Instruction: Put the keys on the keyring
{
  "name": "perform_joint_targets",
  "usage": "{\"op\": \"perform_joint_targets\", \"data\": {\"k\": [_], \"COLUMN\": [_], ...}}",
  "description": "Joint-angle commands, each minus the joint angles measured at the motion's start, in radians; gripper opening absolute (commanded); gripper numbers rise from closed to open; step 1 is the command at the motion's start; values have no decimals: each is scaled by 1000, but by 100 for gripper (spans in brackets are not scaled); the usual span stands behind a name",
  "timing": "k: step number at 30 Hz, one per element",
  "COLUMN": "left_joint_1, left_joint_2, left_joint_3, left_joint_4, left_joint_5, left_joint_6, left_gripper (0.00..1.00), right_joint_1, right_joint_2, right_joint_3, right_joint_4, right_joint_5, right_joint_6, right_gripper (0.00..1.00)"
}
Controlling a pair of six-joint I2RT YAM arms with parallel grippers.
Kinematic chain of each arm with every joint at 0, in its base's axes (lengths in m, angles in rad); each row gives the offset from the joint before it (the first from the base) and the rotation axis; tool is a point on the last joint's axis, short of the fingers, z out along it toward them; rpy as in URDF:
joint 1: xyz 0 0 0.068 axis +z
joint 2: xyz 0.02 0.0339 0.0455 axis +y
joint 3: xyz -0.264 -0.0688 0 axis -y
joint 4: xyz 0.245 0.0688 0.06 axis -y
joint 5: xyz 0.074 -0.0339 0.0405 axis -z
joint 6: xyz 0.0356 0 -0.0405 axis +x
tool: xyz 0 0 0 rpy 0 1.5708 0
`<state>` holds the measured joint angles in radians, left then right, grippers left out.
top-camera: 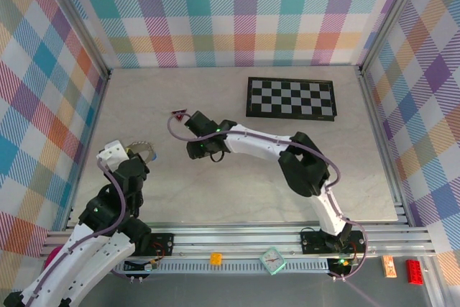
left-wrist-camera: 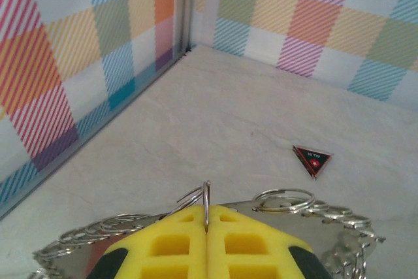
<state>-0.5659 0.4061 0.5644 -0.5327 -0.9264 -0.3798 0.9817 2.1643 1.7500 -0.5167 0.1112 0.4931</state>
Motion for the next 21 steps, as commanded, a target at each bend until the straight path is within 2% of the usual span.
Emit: {"op": "perform_joint_targets", "data": {"k": [1,12,21], "left_joint_1": [12,12,12], "left_joint_2": [-16,-24,-23], "left_joint_3": [0,5,4], "left_joint_4": [-26,-3,11], "left_joint_5": [-60,-45,-39], "left_joint_6": [-23,19,34], "left_gripper": [0,0,0], "right_joint_1": [15,45,48], "right_joint_2": [74,282,340], "right_joint_3": [103,384,452], "right_joint_4": [-90,-285,-318], "right_joint_5": [66,241,230], "right_joint_6": [50,117,116], "right_gripper": [41,32,31]}}
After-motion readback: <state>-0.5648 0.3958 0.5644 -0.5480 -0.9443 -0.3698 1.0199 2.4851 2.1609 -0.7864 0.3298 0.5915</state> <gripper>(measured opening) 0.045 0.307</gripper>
